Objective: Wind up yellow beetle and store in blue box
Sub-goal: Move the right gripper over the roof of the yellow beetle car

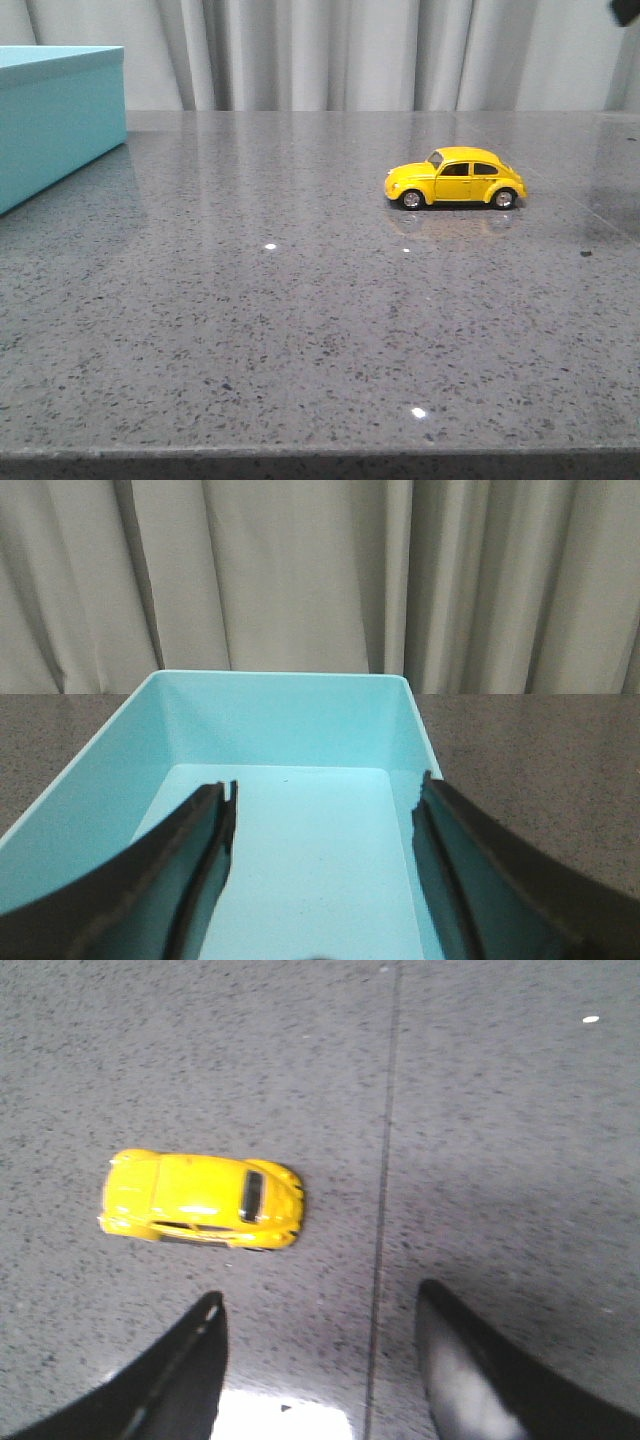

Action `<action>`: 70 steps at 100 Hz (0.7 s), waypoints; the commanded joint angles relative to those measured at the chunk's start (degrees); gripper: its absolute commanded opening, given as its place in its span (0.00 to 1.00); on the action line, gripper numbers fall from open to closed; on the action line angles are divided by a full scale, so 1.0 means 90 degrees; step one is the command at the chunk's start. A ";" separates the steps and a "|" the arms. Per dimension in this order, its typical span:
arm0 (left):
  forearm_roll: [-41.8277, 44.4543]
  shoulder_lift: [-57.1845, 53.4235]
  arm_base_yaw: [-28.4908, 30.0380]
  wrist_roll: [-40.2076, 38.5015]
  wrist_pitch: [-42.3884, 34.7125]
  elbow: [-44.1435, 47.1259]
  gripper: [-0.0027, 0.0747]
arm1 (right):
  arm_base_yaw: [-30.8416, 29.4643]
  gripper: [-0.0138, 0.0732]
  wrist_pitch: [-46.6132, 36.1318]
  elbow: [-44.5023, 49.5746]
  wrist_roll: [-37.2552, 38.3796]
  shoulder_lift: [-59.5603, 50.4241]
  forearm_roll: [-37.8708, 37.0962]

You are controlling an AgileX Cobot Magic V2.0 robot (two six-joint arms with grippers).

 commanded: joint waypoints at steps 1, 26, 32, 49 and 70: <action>-0.0064 0.0084 -0.0036 -0.0068 -0.0489 -0.0278 0.54 | 0.0093 0.73 -0.0057 -0.0550 0.0030 0.0239 0.0148; -0.0064 0.0084 -0.0036 -0.0068 -0.0475 -0.0319 0.54 | 0.0477 0.73 0.0540 -0.1619 0.0637 0.1343 0.0148; -0.0064 0.0084 -0.0036 -0.0068 -0.0475 -0.0319 0.54 | 0.0564 0.73 0.0664 -0.1818 0.0787 0.1572 0.0148; -0.0064 0.0084 -0.0036 -0.0068 -0.0475 -0.0319 0.54 | 0.0773 0.73 0.1023 -0.2348 0.1134 0.2237 0.0141; -0.0064 0.0084 -0.0036 -0.0068 -0.0475 -0.0319 0.54 | 0.0871 0.73 0.1434 -0.2772 0.1432 0.2851 0.0065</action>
